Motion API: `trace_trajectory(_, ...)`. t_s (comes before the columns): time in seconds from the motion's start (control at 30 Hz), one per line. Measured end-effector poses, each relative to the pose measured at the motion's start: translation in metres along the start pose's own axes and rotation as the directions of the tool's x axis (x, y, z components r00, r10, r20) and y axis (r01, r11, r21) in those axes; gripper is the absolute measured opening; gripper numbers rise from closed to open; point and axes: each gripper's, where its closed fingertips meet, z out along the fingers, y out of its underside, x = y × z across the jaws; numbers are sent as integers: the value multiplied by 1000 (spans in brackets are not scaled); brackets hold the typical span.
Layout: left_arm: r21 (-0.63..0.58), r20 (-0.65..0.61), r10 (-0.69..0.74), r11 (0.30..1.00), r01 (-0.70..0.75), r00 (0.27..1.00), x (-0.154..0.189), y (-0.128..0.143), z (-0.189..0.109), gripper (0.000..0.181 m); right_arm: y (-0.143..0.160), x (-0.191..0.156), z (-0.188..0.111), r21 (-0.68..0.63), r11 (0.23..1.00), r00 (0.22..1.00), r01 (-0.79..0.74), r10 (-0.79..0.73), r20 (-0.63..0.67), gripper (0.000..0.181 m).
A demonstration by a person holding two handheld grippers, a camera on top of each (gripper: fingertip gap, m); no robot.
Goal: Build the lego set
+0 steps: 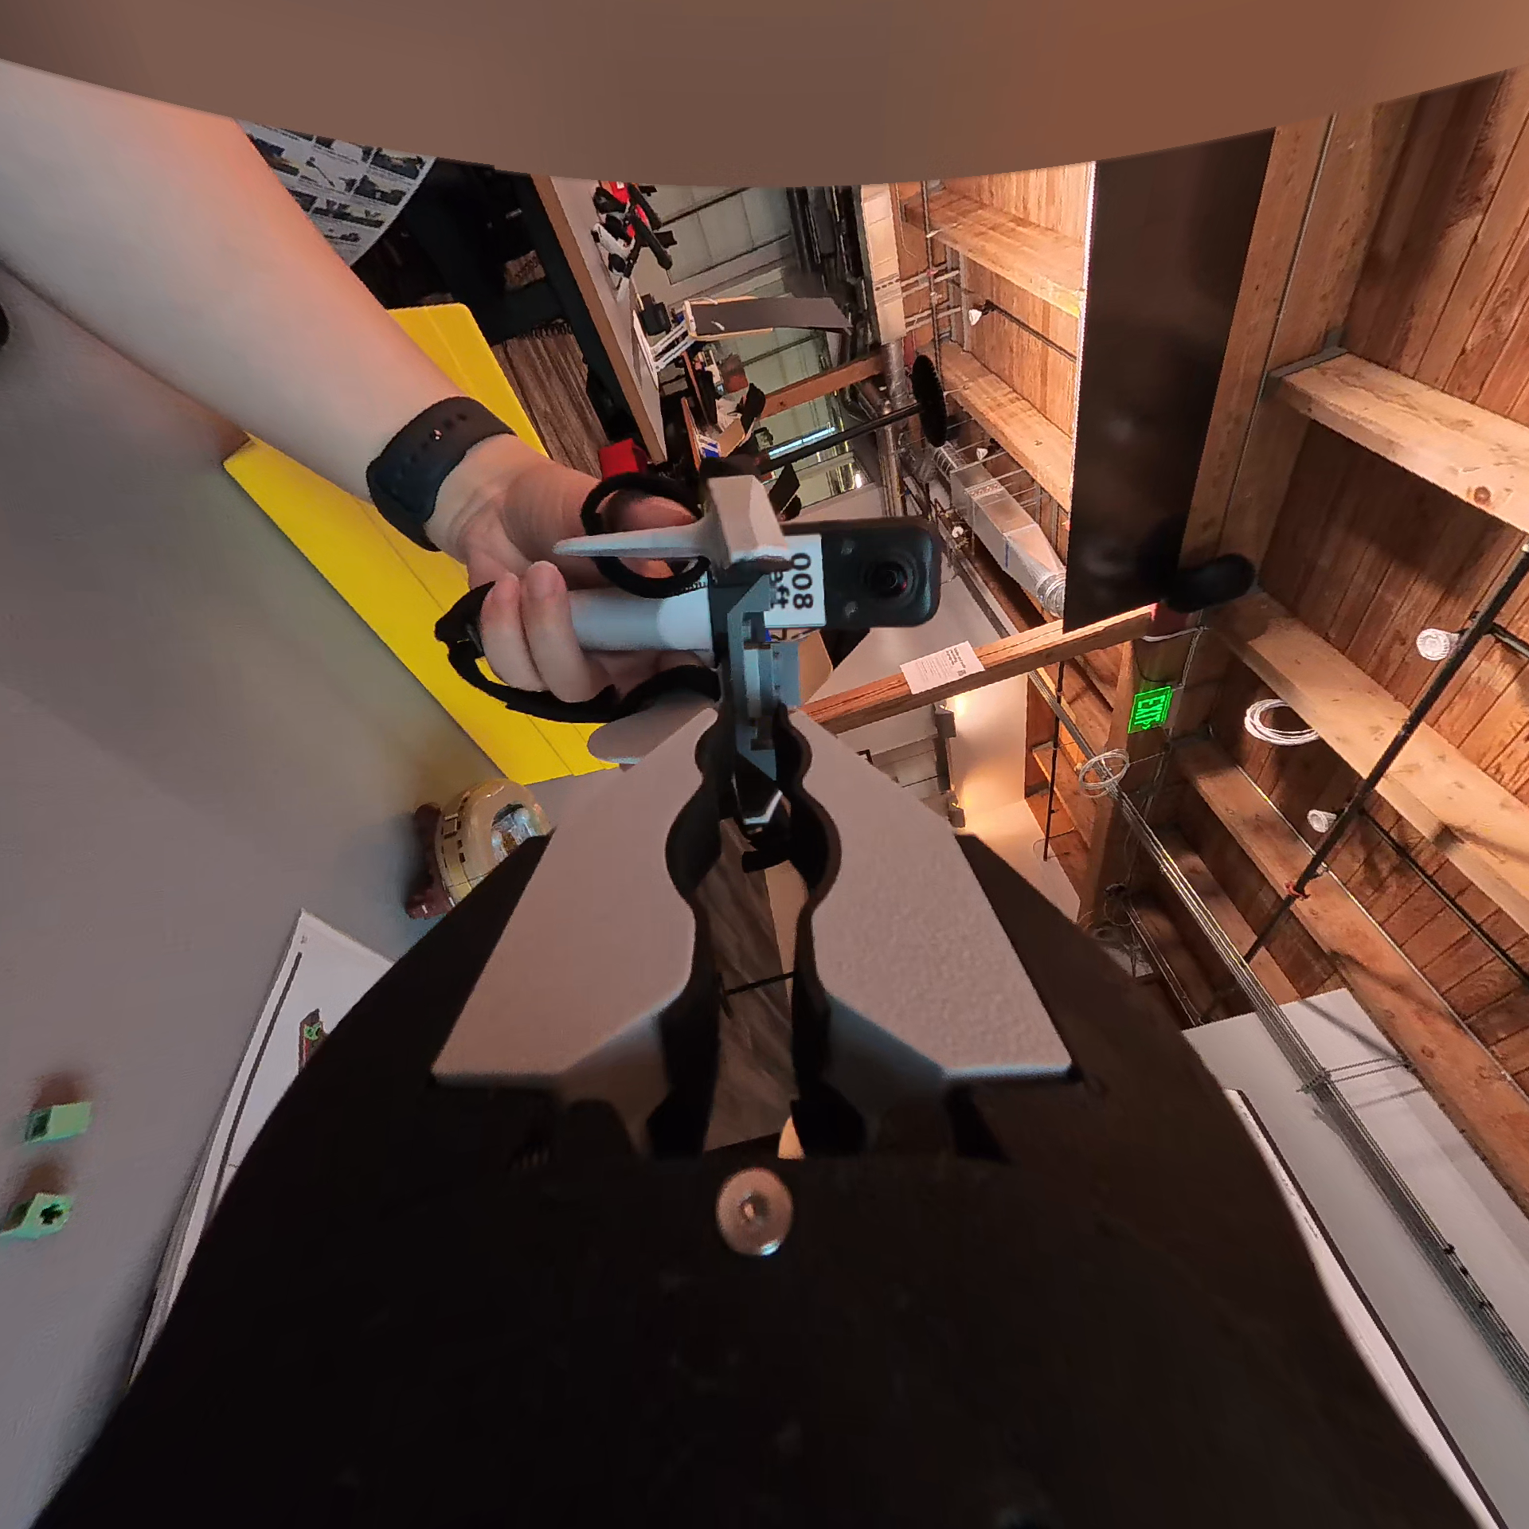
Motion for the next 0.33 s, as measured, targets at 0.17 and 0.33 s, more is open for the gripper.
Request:
trace_trajectory(0.17, -16, 21, 18, 1000, -18, 1000, -2, 0, -2, 50, 2, 0, 2, -17, 1000, 1000, 17, -17, -9, 7)
trace_trajectory(0.33, -19, 55, 68, 998, -67, 996, -2, -4, -5, 50, 6, 8, 1, -22, 1000, 998, -18, 17, -54, 18)
